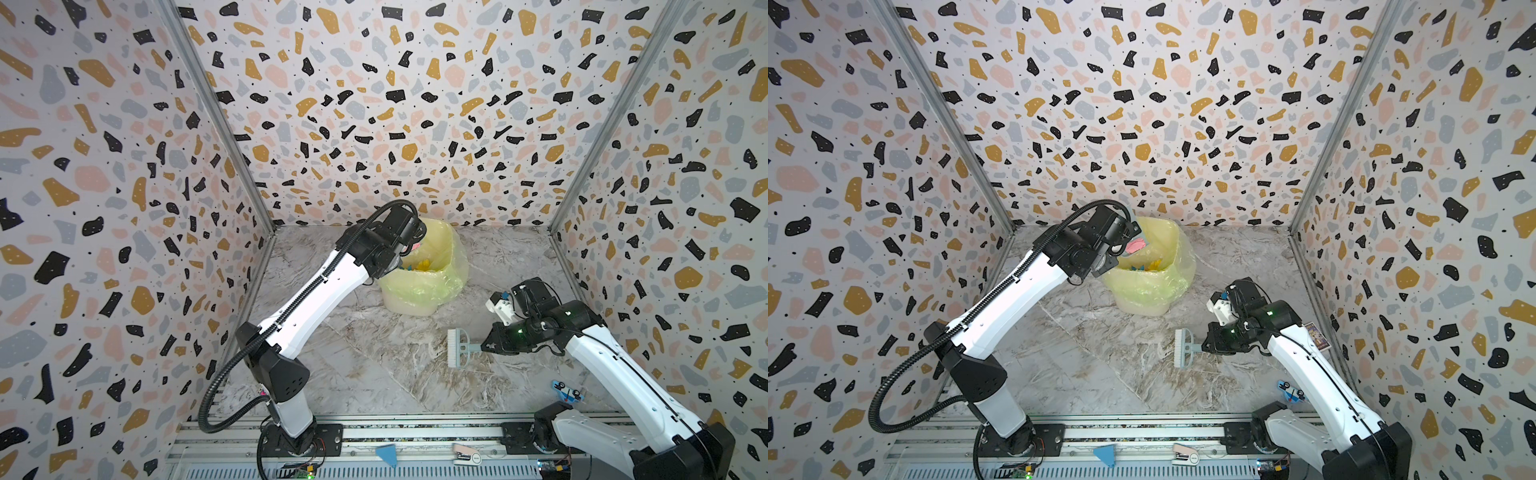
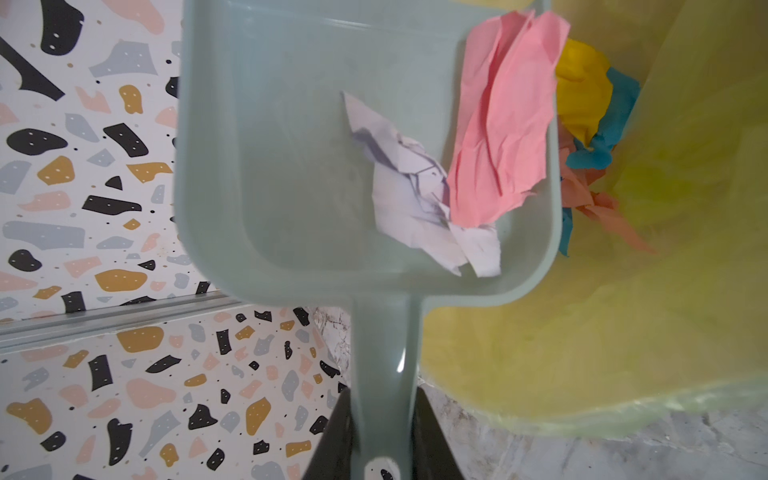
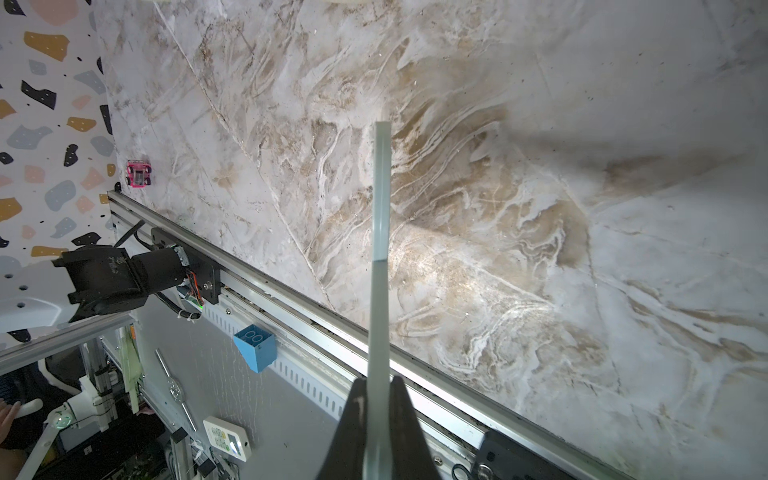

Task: Sweep away the paper scraps from the table
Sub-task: 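Tip the dustpan over the yellow bin with the left gripper to empty scraps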

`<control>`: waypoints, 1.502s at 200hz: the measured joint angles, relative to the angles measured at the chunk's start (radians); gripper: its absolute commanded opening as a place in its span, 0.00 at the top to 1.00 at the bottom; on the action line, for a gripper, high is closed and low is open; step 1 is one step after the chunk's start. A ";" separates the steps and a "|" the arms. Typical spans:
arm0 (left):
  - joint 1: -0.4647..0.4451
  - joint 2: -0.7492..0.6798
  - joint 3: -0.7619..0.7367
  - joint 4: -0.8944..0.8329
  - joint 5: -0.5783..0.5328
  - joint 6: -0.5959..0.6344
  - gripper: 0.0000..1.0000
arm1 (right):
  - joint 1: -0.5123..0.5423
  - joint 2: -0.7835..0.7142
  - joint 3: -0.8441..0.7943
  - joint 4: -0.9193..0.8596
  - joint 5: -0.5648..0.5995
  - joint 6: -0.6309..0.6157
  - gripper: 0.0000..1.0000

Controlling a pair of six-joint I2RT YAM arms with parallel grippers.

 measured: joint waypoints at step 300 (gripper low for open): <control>-0.111 -0.078 -0.080 0.173 -0.230 0.200 1.00 | -0.084 0.016 0.002 0.011 -0.054 -0.049 1.00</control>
